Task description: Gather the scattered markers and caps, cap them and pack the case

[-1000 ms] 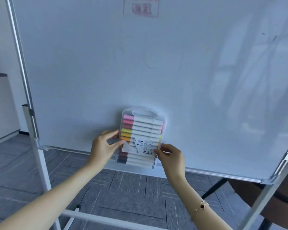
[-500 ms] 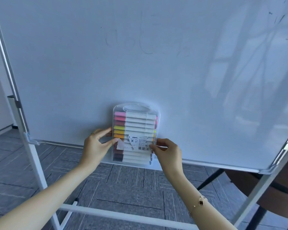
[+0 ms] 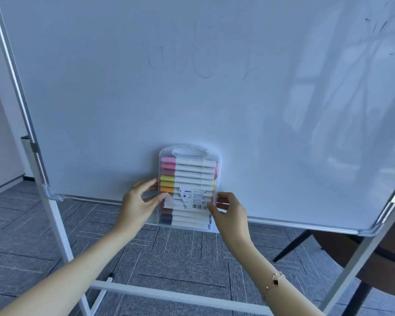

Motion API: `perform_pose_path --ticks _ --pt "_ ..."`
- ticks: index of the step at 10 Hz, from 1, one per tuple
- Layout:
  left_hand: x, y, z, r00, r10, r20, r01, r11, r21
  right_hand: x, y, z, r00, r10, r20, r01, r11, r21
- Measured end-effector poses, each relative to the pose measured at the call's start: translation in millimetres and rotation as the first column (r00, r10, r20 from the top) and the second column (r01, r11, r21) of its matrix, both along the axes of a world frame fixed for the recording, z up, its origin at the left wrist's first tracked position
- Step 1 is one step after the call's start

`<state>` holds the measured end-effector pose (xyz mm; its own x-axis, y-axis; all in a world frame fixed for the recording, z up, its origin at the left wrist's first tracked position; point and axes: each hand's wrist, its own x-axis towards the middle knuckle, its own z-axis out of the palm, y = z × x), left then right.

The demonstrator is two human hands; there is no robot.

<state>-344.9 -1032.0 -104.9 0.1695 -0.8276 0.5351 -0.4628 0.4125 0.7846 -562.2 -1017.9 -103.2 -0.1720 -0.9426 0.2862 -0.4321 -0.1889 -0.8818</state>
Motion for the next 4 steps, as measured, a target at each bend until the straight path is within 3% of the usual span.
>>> perform_pose_path --ticks 4 --pt "0.5 8.1 2.2 0.999 -0.034 -0.025 0.036 0.998 0.057 2.9 4.3 0.3 0.998 -0.023 -0.062 0.021 0.999 -0.034"
